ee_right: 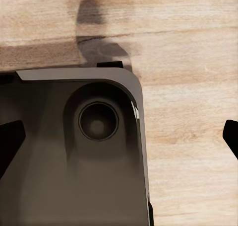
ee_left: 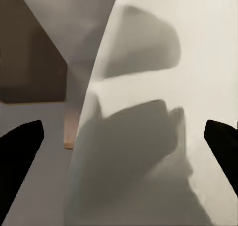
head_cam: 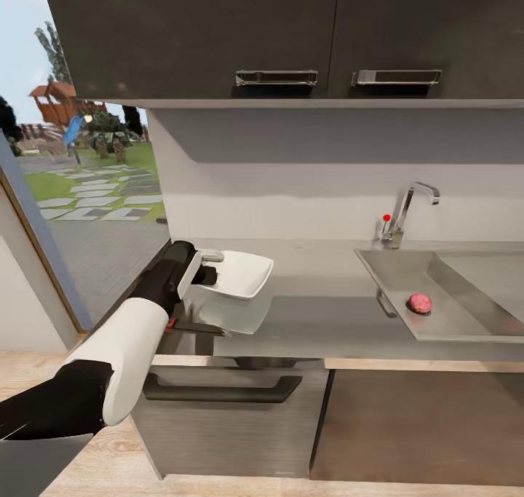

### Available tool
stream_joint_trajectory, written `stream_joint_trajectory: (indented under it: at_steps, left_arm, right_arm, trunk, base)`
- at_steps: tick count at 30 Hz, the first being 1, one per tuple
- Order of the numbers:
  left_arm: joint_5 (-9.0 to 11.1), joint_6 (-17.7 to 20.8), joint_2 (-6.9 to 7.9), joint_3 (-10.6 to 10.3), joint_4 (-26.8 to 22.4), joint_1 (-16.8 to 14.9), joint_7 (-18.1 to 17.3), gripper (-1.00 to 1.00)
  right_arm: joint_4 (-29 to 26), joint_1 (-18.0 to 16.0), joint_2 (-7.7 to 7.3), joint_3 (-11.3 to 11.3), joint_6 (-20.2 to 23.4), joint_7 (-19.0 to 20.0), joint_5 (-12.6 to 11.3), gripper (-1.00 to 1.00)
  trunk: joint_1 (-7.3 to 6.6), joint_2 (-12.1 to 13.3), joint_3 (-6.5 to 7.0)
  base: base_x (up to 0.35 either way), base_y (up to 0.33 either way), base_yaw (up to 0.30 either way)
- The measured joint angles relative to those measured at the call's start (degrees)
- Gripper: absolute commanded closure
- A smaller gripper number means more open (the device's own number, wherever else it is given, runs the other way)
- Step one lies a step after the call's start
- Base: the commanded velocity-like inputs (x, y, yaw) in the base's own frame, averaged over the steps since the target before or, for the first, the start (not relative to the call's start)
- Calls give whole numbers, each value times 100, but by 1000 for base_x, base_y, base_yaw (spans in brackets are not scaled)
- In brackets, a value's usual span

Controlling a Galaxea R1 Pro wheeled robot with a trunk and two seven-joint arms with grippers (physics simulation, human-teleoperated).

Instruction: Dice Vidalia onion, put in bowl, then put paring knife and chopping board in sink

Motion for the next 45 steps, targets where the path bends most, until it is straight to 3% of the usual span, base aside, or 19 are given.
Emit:
stream_joint_trajectory:
  at_steps: [5, 25, 27, 28, 34, 45]
  left_arm:
    - [82, -54, 4, 6, -31, -1, 1, 100]
    - [38, -39, 7, 22, -465, 0, 34, 100]
    - [-72, 21, 124, 279, -1176, -2, 28, 100]
    - [34, 14, 136, 377, -1115, 1, 17, 100]
    - [24, 16, 156, 783, -1117, 1, 18, 100]
    - [33, 16, 238, 892, -1068, 1, -10, 100]
  right_arm:
    - [0, -1, 0, 1, 0, 0, 0, -100]
    - [0, 2, 2, 2, 0, -8, 6, -100]
    - [1, 2, 18, 2, 0, -30, 7, -100]
    - [1, 2, 21, 2, 0, -34, 7, -100]
    - [0, 0, 27, 2, 0, -43, 6, -100]
    - [-1, 1, 35, 2, 0, -48, 6, -100]
  trunk:
    - [0, 0, 0]
    - [0, 0, 0]
    - [-1, -1, 1]
    - [0, 0, 0]
    - [0, 0, 0]
    - [0, 0, 0]
  base:
    - [0, 0, 0]
    - [0, 0, 0]
    - [0, 0, 0]
    - [0, 0, 0]
    - [0, 0, 0]
    - [0, 0, 0]
